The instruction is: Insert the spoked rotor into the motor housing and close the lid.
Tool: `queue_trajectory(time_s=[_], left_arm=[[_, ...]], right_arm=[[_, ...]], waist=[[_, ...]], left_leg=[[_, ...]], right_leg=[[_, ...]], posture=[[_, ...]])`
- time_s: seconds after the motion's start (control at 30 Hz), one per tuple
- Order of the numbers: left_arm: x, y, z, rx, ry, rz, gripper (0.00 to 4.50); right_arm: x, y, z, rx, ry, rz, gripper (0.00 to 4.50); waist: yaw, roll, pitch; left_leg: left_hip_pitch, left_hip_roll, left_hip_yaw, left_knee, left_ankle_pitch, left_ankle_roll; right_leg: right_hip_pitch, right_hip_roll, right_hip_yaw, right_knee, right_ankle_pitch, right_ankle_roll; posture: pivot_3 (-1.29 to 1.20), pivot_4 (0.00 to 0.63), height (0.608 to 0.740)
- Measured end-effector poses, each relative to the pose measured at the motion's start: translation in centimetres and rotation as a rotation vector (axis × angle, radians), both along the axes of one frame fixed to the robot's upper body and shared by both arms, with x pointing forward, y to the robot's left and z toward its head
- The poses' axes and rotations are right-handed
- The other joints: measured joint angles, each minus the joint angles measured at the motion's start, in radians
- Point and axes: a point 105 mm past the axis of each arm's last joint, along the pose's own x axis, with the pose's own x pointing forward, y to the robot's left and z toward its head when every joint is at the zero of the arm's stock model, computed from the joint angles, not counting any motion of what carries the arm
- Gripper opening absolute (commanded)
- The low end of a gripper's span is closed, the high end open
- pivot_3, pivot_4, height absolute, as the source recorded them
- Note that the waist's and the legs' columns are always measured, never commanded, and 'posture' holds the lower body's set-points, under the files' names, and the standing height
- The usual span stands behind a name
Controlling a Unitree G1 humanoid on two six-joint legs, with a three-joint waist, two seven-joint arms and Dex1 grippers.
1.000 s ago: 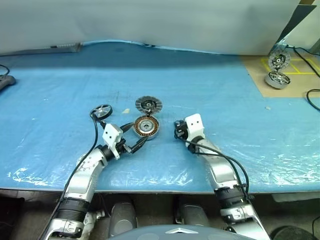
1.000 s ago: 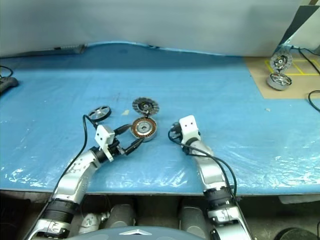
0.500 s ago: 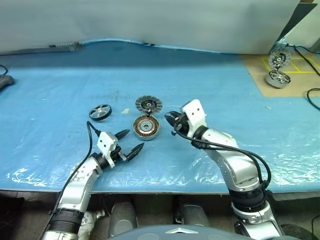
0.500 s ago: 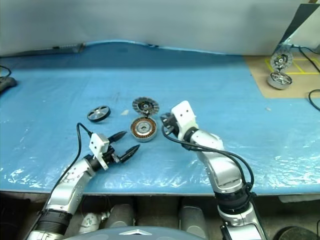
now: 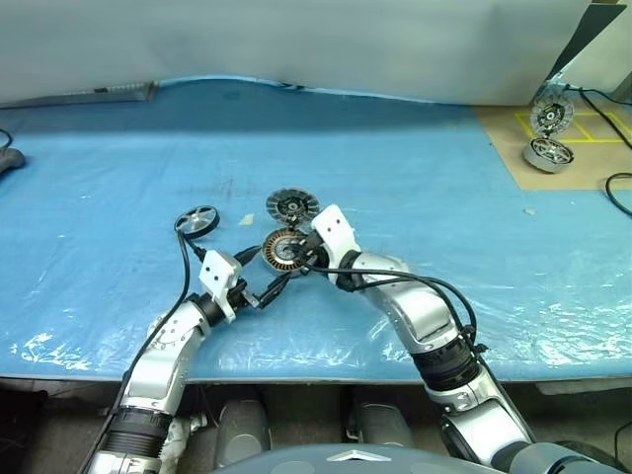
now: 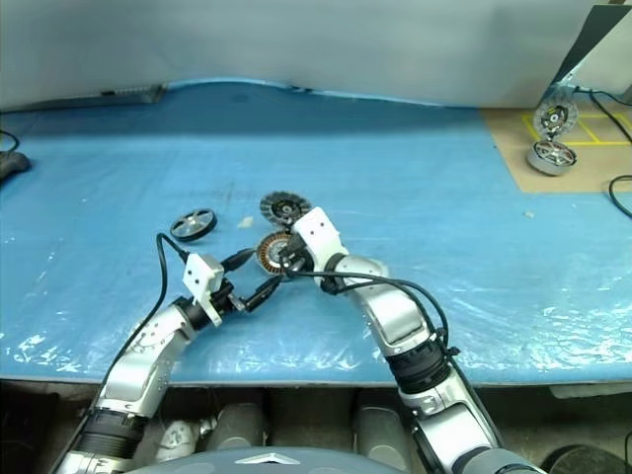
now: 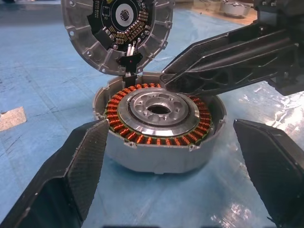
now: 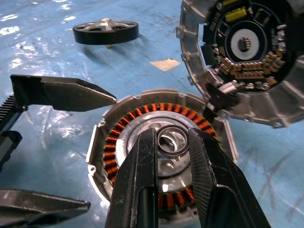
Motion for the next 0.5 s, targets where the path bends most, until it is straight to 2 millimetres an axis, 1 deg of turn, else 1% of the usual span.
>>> queue_trajectory(time_s=[0.07, 0.13, 0.27, 0.3, 0.37, 0.43, 0.5], left_arm=[[-0.6, 0.3, -0.6, 0.004, 0.020, 0.005, 4.50], [-0.8, 0.4, -0.7, 0.009, 0.029, 0.007, 4.50], [-0.3, 0.4, 0.7, 0.019, 0.006, 0.005, 4.50], [-0.1, 0.3, 1.3, 0.018, -0.007, 0.003, 4.50], [0.2, 0.0, 1.9, 0.017, -0.017, -0.001, 4.50], [0.4, -0.1, 2.0, 0.016, -0.018, -0.001, 4.50], [0.5, -0.1, 1.8, 0.011, -0.012, 0.000, 4.50]], right_arm=[[0.1, 0.3, 0.1, 0.005, -0.004, 0.008, 0.55], [0.1, 0.3, -0.1, 0.000, 0.002, 0.007, 0.55], [0.1, 0.8, -0.7, 0.005, 0.024, 0.015, 0.55], [0.2, 0.7, -0.9, 0.001, 0.029, 0.013, 0.55], [0.3, 0.6, -1.4, -0.010, 0.034, 0.006, 0.55], [0.4, 0.5, -1.4, -0.011, 0.026, 0.005, 0.55], [0.5, 0.5, -1.4, -0.011, 0.021, 0.004, 0.55]], waist=[[0.000, 0.000, 0.000], [0.001, 0.000, 0.000], [0.002, 0.000, 0.000], [0.002, 0.000, 0.000], [0.001, 0.000, 0.000], [0.000, 0.000, 0.000], [0.000, 0.000, 0.000]], left_leg=[[0.000, 0.000, 0.000, 0.000, 0.000, 0.000], [0.000, 0.000, 0.000, 0.000, 0.000, 0.000], [-0.001, 0.000, 0.000, 0.002, 0.000, 0.000], [-0.001, 0.000, 0.000, 0.003, 0.000, 0.000], [-0.001, 0.000, 0.000, 0.003, 0.000, 0.000], [-0.001, 0.001, 0.000, 0.003, 0.000, 0.000], [-0.001, 0.000, 0.000, 0.003, 0.000, 0.000]], right_leg=[[0.000, 0.000, 0.000, 0.000, 0.000, 0.000], [0.000, 0.000, -0.001, 0.000, 0.000, 0.000], [0.000, 0.000, -0.001, 0.001, -0.001, -0.002], [0.000, 0.000, 0.000, 0.001, -0.001, -0.002], [0.000, 0.000, 0.000, 0.001, -0.001, -0.002], [0.000, 0.000, 0.000, 0.001, 0.000, 0.000], [0.000, 0.000, 0.000, 0.001, 0.000, 0.000]], posture=[[0.00, 0.150, 0.740], [0.00, 0.150, 0.740], [0.00, 0.150, 0.740], [0.00, 0.150, 0.740], [0.00, 0.150, 0.740], [0.00, 0.150, 0.740], [0.00, 0.150, 0.740]])
